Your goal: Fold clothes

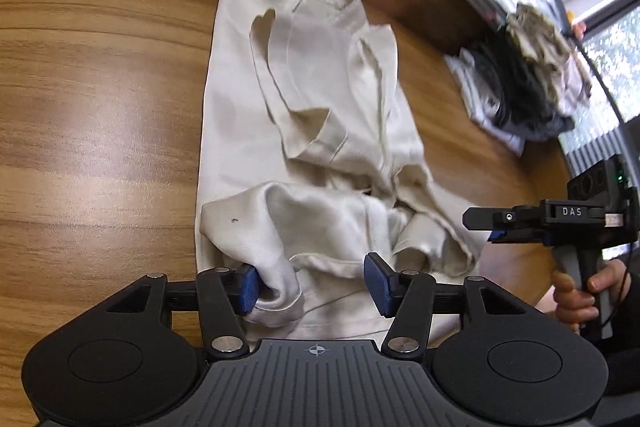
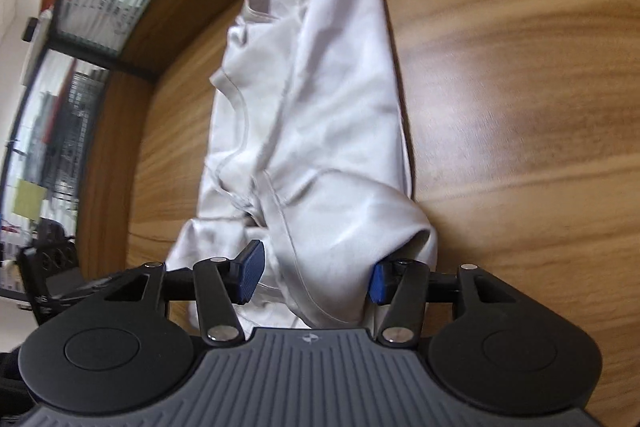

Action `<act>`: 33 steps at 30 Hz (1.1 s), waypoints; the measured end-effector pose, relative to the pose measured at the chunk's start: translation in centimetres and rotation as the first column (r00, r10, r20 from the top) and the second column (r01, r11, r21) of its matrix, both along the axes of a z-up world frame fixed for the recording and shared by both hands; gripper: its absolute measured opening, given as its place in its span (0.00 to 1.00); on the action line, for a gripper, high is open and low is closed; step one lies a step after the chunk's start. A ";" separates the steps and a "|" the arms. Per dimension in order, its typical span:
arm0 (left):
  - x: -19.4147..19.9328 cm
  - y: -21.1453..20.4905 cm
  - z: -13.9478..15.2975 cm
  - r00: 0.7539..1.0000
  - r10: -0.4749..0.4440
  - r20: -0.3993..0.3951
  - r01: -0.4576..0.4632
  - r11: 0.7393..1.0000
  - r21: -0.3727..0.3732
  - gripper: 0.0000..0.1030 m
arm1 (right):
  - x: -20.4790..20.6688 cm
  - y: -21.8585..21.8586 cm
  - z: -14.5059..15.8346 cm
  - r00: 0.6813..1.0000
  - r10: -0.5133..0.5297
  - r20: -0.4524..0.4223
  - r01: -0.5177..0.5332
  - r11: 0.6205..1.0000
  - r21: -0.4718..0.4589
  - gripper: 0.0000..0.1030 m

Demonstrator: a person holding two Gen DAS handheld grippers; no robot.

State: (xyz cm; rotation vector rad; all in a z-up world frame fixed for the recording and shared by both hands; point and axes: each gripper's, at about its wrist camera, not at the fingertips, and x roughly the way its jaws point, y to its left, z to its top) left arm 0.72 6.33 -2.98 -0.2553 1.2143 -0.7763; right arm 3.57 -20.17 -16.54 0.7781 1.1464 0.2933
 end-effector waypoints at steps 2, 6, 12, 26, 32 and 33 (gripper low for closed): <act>0.2 -0.2 -0.3 1.000 -0.020 -0.010 0.020 1.000 0.006 0.53 | -0.6 0.3 -0.1 1.000 -0.024 0.002 0.024 1.000 0.015 0.56; 0.6 -0.5 -0.8 0.998 -0.059 -0.030 0.060 0.998 0.016 0.05 | -1.5 0.7 0.0 0.999 -0.047 0.011 0.046 0.998 0.030 0.47; 1.8 -0.3 0.4 0.996 -0.052 -0.065 0.046 0.995 -0.093 0.05 | -0.7 -0.4 1.2 0.997 -0.080 0.005 0.079 0.992 0.101 0.03; 7.8 1.6 -2.7 0.887 0.330 -0.323 -0.390 0.910 -0.143 0.36 | 4.6 -6.3 -0.8 0.951 -0.289 -0.109 0.303 0.941 0.154 0.32; 8.9 3.0 -4.2 0.789 0.439 -0.430 -0.542 0.826 -0.151 0.43 | 5.1 -7.6 -2.1 0.921 -0.365 -0.136 0.382 0.915 0.130 0.38; 9.0 3.3 -4.4 0.774 0.452 -0.443 -0.562 0.813 -0.151 0.43 | 5.2 -7.5 -2.0 0.923 -0.364 -0.125 0.376 0.921 0.098 0.38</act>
